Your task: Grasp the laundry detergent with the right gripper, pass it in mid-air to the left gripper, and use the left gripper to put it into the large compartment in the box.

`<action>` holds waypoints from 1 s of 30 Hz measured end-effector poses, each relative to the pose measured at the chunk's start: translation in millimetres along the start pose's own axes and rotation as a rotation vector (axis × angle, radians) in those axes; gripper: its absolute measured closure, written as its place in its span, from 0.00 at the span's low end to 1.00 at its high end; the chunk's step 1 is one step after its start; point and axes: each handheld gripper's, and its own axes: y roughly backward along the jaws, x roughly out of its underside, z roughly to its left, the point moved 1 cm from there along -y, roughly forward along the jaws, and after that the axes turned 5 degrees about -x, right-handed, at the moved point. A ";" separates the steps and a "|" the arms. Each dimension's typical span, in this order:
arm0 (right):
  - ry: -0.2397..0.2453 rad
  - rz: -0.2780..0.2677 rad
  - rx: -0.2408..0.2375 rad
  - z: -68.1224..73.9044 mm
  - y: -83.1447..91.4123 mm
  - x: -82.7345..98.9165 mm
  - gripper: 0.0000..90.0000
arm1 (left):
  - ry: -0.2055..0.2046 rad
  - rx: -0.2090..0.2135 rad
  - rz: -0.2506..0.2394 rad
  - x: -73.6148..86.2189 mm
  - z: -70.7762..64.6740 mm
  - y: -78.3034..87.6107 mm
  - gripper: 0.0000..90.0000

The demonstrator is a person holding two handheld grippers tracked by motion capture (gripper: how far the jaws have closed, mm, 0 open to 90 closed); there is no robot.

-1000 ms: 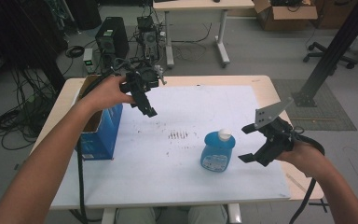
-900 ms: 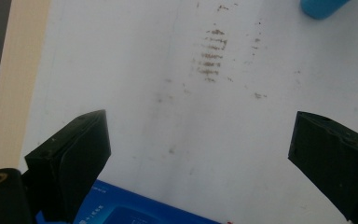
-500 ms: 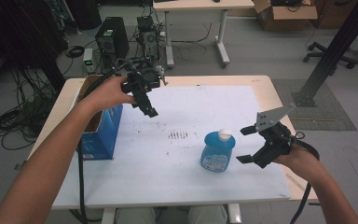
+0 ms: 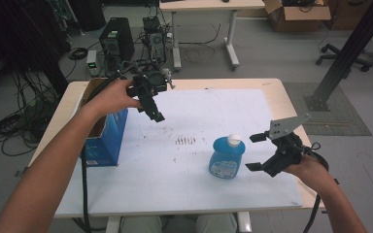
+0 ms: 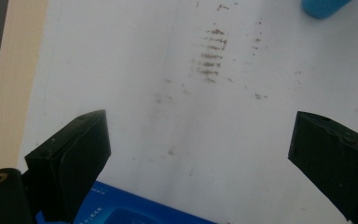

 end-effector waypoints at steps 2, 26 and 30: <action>-0.005 -0.014 0.000 -0.9 -2.4 4.6 0.08 | -0.002 0.003 0.002 -0.3 -0.2 -0.4 0.07; -0.010 -0.117 -0.001 -5.6 -16.3 30.9 0.08 | -0.006 0.005 0.013 -2.4 -0.4 -4.6 0.07; -0.009 -0.135 0.000 -6.5 -18.5 33.7 0.08 | -0.006 0.006 0.011 -3.4 -1.0 -5.6 0.07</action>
